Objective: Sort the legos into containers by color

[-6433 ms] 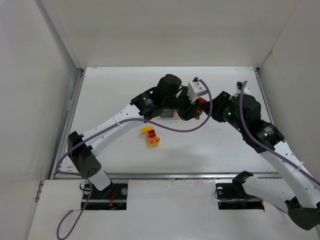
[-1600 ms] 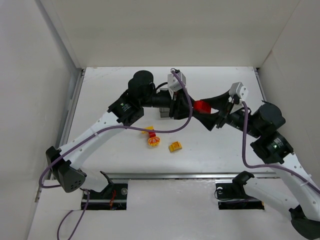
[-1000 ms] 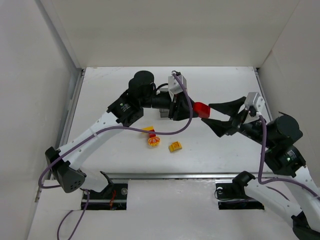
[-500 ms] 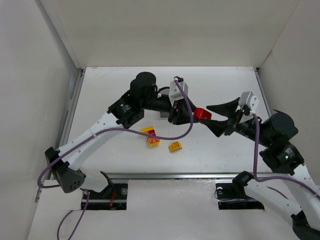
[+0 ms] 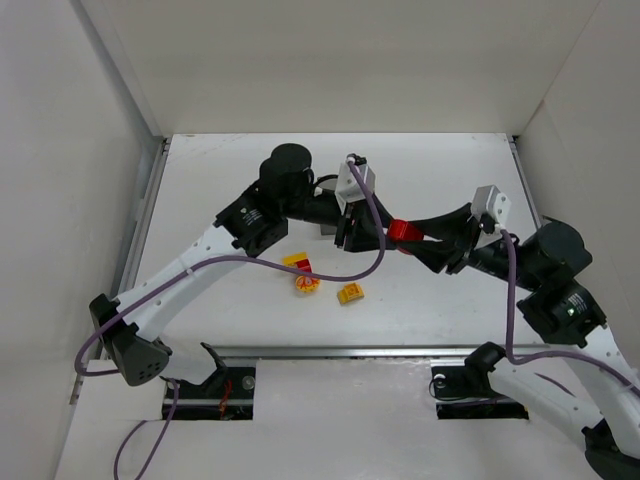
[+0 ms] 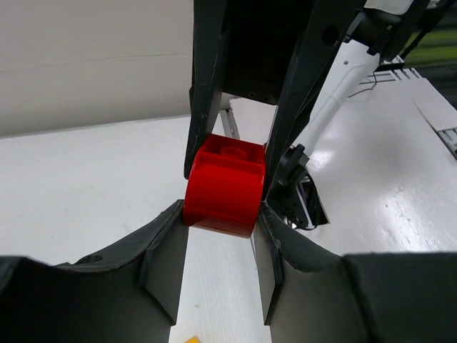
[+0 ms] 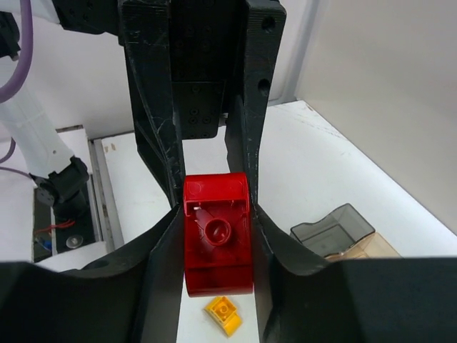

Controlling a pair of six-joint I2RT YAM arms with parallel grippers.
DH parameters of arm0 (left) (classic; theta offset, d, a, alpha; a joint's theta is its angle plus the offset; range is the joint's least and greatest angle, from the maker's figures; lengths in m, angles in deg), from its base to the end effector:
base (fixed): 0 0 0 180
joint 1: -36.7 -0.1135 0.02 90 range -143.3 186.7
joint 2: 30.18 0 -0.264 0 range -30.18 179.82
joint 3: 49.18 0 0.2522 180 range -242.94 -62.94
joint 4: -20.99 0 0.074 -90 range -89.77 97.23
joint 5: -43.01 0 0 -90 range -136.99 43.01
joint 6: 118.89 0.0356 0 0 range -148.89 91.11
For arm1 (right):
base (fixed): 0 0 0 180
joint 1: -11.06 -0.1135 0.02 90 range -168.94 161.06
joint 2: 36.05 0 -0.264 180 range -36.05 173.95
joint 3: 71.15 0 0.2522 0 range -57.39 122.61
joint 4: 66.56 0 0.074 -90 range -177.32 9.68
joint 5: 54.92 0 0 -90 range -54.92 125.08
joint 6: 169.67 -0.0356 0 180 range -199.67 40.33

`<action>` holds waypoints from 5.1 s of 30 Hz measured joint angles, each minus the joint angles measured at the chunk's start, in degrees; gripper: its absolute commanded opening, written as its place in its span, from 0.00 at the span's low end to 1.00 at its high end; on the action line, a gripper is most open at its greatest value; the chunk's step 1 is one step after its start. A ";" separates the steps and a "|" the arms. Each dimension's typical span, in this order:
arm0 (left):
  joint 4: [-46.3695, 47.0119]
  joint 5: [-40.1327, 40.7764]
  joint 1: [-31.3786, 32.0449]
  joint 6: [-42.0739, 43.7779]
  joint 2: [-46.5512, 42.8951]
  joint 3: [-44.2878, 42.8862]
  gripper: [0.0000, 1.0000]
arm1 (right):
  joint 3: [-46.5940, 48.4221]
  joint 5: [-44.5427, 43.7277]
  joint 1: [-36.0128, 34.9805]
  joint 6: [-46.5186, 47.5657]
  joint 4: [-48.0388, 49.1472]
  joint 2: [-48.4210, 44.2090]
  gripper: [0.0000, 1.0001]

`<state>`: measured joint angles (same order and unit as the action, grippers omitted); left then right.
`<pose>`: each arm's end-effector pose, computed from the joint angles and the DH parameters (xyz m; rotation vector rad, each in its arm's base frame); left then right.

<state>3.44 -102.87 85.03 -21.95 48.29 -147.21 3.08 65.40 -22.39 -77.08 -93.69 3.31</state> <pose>0.1766 -0.2428 0.4599 1.4232 0.9451 -1.2910 0.0957 0.0848 0.4392 -0.8700 1.2307 0.8145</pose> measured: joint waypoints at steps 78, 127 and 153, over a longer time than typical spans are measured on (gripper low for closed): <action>-0.98 50.01 -9.57 6.75 -10.73 22.58 0.00 | 11.61 -25.42 10.32 -15.21 14.34 53.77 0.98; -13.00 28.68 -6.12 -11.63 2.99 2.49 0.14 | -12.11 -24.90 -9.05 18.49 16.70 18.38 0.00; -8.90 74.79 -6.01 -14.16 -2.47 13.70 1.00 | 13.86 -23.61 8.55 -15.43 17.00 64.59 0.27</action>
<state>-5.46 -28.07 79.02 -36.12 45.82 -133.51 16.94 41.80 -13.84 -92.52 -76.68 67.90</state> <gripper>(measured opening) 0.997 0.373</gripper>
